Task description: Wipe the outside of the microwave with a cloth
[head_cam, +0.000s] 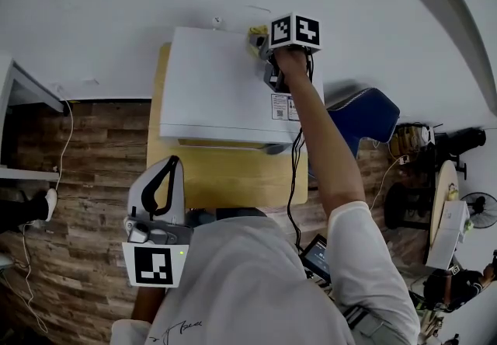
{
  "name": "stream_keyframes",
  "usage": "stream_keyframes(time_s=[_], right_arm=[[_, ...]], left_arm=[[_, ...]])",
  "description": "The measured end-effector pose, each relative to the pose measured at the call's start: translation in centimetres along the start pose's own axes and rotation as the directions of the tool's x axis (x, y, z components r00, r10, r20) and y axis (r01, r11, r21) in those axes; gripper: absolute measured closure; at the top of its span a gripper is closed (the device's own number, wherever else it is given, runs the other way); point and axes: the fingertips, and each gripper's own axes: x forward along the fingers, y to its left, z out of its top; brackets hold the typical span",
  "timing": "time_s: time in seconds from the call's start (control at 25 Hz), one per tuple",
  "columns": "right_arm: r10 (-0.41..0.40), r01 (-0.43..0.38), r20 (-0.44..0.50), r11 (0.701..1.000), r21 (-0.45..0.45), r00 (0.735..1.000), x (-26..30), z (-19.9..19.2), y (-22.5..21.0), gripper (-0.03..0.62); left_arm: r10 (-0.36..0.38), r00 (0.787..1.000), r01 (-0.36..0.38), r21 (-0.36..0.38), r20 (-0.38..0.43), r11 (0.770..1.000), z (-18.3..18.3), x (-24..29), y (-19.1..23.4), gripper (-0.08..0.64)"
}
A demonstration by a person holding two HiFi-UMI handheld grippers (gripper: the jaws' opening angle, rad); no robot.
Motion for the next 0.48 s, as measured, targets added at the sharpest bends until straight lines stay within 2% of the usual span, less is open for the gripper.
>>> stream_keyframes(time_s=[0.48], right_arm=[[0.071,-0.071,-0.018,0.996,-0.05,0.997,2.4,0.2,5.3,0.479]], left_arm=[[0.054,0.999,-0.054,-0.003,0.008,0.999,0.3,-1.3,0.0,0.569]])
